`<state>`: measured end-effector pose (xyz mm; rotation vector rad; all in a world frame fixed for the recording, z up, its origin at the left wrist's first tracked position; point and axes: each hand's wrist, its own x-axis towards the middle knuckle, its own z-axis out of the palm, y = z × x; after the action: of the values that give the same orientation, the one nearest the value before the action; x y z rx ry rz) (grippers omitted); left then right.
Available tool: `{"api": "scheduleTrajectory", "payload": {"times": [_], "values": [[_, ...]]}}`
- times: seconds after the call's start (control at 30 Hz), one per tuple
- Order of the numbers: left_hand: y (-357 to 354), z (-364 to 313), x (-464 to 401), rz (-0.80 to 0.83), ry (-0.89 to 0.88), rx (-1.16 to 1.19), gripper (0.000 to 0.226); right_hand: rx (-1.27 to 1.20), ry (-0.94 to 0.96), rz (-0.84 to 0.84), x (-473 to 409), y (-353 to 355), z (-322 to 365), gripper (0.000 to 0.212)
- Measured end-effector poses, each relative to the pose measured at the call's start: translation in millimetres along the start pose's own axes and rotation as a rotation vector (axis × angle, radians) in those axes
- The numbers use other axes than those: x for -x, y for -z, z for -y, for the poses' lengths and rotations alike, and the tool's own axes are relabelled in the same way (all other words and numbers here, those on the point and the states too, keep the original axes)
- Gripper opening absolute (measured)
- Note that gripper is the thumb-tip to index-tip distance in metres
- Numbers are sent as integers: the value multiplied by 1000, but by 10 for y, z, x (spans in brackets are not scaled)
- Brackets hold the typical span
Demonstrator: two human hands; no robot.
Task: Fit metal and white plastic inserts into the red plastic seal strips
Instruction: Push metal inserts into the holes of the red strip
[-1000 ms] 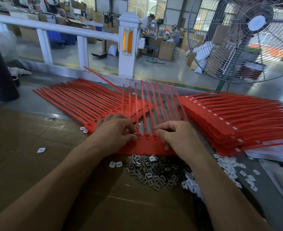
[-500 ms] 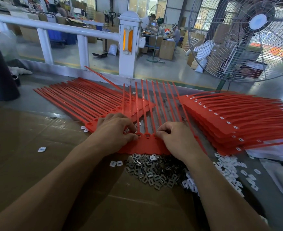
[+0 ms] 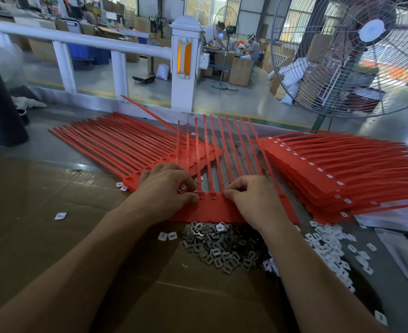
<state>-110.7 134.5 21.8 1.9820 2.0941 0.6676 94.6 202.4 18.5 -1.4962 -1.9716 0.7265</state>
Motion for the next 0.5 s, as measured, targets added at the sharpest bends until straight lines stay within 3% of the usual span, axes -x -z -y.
{"api": "scheduleTrajectory", "payload": {"times": [0.23,0.43,0.5], "values": [[-1,13,-6,3,-1,-4,28,-31,84,42,80,198,5,9],[-10,17,-17,-5,3,1,28,169,158,466,179,484,132,6],[-14,21,-20,-3,5,1,28,211,161,536,197,494,149,10]]}}
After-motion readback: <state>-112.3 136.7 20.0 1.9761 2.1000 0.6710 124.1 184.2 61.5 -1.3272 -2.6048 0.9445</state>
